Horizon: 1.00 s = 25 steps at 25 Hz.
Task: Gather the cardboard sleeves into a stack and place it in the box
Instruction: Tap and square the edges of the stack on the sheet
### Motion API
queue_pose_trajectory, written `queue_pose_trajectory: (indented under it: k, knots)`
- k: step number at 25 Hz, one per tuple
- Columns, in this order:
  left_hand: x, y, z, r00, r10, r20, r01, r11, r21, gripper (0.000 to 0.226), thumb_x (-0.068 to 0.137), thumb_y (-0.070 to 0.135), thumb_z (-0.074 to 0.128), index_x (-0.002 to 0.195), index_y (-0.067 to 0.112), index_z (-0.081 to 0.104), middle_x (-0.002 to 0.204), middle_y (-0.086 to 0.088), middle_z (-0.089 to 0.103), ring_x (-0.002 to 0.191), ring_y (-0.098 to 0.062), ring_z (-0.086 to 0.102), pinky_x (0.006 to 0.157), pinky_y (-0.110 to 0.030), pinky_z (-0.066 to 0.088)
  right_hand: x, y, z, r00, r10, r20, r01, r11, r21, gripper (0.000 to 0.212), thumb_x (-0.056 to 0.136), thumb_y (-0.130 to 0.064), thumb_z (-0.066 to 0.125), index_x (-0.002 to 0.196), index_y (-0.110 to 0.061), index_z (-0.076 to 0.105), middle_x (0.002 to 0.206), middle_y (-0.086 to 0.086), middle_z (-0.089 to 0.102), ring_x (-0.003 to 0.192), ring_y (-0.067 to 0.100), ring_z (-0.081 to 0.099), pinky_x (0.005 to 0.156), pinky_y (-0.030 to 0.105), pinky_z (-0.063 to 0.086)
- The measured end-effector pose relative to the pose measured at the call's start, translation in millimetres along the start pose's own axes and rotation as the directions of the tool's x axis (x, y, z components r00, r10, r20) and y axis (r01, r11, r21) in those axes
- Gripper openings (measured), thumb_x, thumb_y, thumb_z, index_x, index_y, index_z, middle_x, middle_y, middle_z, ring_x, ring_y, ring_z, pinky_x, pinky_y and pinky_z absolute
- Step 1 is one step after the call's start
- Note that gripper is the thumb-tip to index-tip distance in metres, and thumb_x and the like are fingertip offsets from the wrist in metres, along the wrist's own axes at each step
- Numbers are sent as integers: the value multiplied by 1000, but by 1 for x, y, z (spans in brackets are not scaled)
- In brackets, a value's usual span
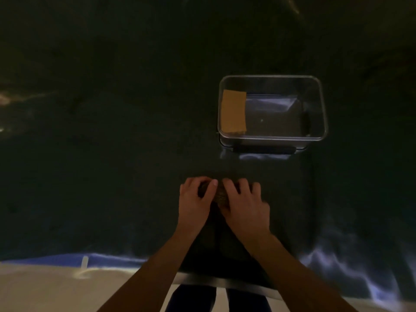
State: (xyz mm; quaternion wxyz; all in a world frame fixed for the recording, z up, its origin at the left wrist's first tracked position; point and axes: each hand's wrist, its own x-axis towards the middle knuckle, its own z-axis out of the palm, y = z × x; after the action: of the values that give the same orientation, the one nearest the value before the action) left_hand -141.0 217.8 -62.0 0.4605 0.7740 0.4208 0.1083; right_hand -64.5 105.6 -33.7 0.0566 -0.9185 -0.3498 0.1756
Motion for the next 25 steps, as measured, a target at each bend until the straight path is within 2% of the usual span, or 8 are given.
queue_pose_trajectory:
  k: [3,6,11,15,17,19,23,25]
  knots:
    - [0,1,-5,1000,27,15,-26,998,-65,26,87,54,52,98,34,63,103,12,62,101,-10,58,90,-30,49,3,1,1,997,-19,-69,18,1000,-26,52,83,-49,66,127,-33,43,122,5,54,106,29,49,54,30,42]
    - [10,-15,-35,986,-116,-122,57,914,-403,43,95,42,44,114,12,67,114,-8,69,107,-22,64,97,-41,50,5,5,-1,992,-72,-102,67,997,-47,50,80,-50,71,121,-29,52,112,5,59,97,28,55,50,28,38]
    - [25,-44,-81,914,-303,-271,30,715,-698,50,102,26,29,147,4,38,145,-3,47,141,-18,40,118,-32,28,5,4,-3,994,-62,-92,59,998,-37,50,81,-50,70,123,-30,51,115,5,59,100,28,54,53,30,45]
    - [-2,-23,-42,961,-204,-184,38,761,-648,56,99,29,30,154,19,21,154,17,29,141,5,28,116,-17,23,5,4,-2,993,-72,-96,68,996,-51,52,78,-49,72,121,-30,51,113,6,60,97,29,55,51,27,38]
    - [-22,-14,-16,992,-108,62,124,810,-574,51,104,27,30,154,27,20,147,34,32,134,18,32,105,-4,29,4,5,-2,993,-68,-101,61,996,-69,53,76,-48,74,120,-29,51,111,6,60,95,29,56,50,27,36]
    - [-26,-12,-10,962,-50,269,187,840,-510,47,106,32,32,153,31,24,145,31,40,128,19,38,96,2,32,4,6,-3,992,-73,-105,65,995,-77,53,76,-46,74,120,-28,51,109,6,61,93,29,57,50,27,37]
    - [-12,-20,-25,975,-218,35,202,822,-532,56,98,63,31,147,36,36,148,23,42,131,8,33,87,10,29,1,7,-1,992,-71,-100,64,996,-66,52,79,-46,71,122,-29,49,113,5,59,97,28,56,50,30,44]
    - [-18,-4,-26,978,-116,173,177,901,-397,60,95,64,34,147,34,40,146,20,48,132,4,38,94,3,33,0,6,-1,993,-52,-105,46,997,-62,53,79,-46,71,123,-30,48,113,5,58,98,28,55,50,30,45]
